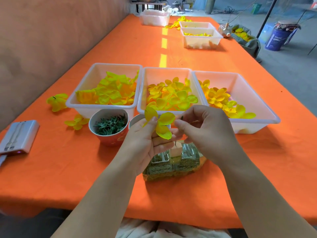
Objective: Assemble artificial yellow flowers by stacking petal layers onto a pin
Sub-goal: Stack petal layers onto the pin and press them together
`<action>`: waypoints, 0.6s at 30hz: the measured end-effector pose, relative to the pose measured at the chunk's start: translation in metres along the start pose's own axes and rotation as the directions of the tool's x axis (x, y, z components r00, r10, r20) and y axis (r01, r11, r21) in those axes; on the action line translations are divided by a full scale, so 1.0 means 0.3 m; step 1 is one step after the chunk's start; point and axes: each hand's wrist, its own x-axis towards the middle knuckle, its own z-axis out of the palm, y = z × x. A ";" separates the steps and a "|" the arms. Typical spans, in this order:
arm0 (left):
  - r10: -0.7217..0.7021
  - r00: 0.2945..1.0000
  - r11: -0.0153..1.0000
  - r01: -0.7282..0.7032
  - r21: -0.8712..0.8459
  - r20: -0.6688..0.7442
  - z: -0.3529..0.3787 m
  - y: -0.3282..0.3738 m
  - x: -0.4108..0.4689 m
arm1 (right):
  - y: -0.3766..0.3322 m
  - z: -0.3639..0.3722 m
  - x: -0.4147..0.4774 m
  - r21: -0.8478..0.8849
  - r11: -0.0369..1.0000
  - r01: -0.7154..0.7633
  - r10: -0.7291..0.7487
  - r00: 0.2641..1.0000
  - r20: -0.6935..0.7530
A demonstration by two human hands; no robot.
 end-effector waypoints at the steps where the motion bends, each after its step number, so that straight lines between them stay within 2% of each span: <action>1: -0.001 1.000 1.000 0.001 0.003 -0.010 -0.002 -0.001 0.001 | -0.005 -0.002 0.001 -0.036 0.999 -0.007 0.008 1.000 0.005; 6: 0.007 1.000 1.000 -0.007 0.000 0.007 -0.007 -0.005 0.000 | -0.034 0.001 -0.003 -0.157 0.987 0.026 -0.031 0.999 -0.033; 14: 0.010 1.000 1.000 -0.010 -0.009 0.003 -0.006 -0.010 0.008 | 0.002 0.019 0.002 -0.064 0.995 0.074 -0.076 0.997 -0.023; 18: -0.002 0.999 0.996 0.005 0.085 -0.040 -0.024 -0.010 0.009 | 0.072 0.043 -0.006 -0.199 0.974 0.105 -0.114 0.993 -0.034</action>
